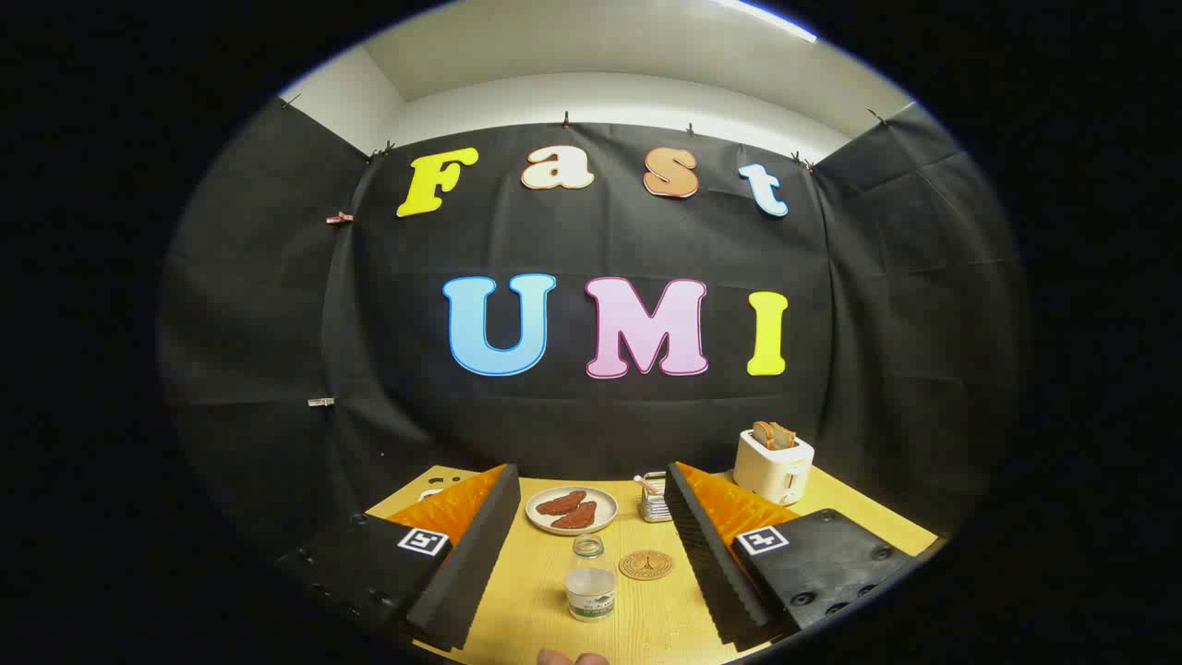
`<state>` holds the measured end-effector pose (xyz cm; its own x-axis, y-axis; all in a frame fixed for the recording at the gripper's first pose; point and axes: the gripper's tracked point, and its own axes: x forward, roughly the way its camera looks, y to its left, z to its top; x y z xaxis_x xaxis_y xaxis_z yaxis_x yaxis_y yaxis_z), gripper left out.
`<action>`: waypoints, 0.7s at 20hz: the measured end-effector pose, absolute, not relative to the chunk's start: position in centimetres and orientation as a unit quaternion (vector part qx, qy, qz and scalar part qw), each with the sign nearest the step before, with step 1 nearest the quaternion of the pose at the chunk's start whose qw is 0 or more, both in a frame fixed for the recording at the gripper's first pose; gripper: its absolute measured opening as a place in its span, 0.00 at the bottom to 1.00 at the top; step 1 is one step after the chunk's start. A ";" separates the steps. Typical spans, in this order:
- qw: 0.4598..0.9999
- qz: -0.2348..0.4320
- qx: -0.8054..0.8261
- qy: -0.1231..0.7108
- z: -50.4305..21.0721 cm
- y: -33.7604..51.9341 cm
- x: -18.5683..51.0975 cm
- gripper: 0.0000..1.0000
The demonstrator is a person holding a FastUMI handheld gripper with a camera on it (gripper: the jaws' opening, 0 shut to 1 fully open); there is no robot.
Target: Take the bottle from table, then pour the juice into the cup, finally place the bottle on the coaster
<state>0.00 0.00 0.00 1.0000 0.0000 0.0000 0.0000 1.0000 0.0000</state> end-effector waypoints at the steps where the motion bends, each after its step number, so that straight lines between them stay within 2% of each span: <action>1: 1.000 -0.002 0.003 0.001 -0.1 0.0 0.1 0.96; 14: 1.000 -0.010 0.002 0.022 -2.7 0.2 0.6 0.97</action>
